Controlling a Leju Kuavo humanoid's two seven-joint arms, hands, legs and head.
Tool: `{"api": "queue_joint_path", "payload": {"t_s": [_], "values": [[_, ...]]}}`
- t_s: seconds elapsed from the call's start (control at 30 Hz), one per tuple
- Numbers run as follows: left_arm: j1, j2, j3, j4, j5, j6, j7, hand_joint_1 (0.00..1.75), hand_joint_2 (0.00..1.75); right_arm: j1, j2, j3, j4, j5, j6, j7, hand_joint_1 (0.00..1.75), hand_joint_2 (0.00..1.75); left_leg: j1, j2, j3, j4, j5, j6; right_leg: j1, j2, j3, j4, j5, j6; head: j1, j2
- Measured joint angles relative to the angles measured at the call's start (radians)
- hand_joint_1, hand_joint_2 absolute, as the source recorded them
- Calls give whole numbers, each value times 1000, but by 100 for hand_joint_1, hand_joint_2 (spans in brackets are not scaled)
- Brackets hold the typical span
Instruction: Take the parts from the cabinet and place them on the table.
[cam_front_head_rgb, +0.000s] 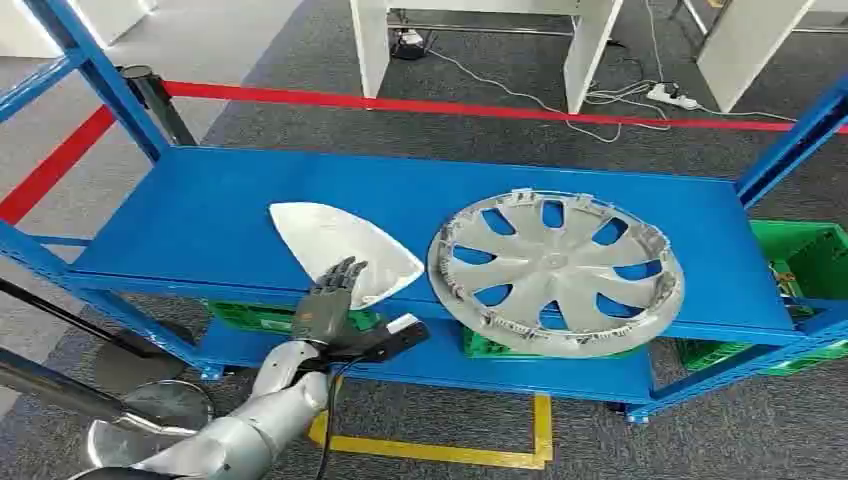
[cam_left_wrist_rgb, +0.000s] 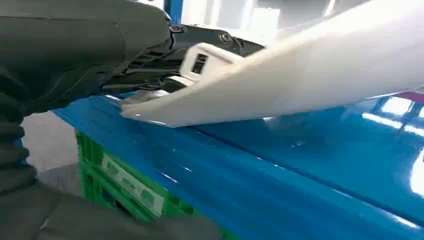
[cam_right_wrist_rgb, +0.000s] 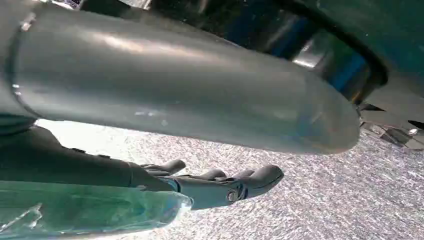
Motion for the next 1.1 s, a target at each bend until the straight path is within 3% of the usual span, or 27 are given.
{"api": "queue_joint_path", "payload": {"t_s": [0.07,0.1,0.13,0.17,0.5,0.57,1.1], "values": [[-1,3,1,-1,-6,2,0,98,175,0,0,0,0,0,0,-1,0,0,0,0,0,0,0,0,0,0,0,0,0,0,0,0],[-3,5,1,-2,-11,3,0,152,175,0,0,0,0,0,0,-1,0,0,0,0,1,0,0,0,0,0,1,0,0,0,0,0],[-5,6,1,-3,-11,5,0,155,175,0,0,0,0,0,0,-1,0,0,0,0,1,0,0,0,0,0,1,0,0,0,0,0],[-6,7,1,-3,-11,6,0,173,175,0,0,0,0,0,0,-1,0,0,0,0,1,0,0,0,0,0,1,0,0,0,0,0],[-5,11,27,-67,-128,11,-6,175,175,1,0,0,0,13,4,-5,0,0,0,-2,6,0,0,1,0,-2,6,0,-1,1,0,0],[-5,11,36,-84,-148,11,-9,166,175,1,0,0,0,15,5,-6,0,0,0,-2,7,0,1,1,0,-3,7,0,-1,1,0,0],[17,-4,98,-238,-283,10,-38,175,175,0,0,0,0,27,7,-18,0,0,0,-2,6,0,-1,2,0,-3,7,0,-2,1,0,0]]}}
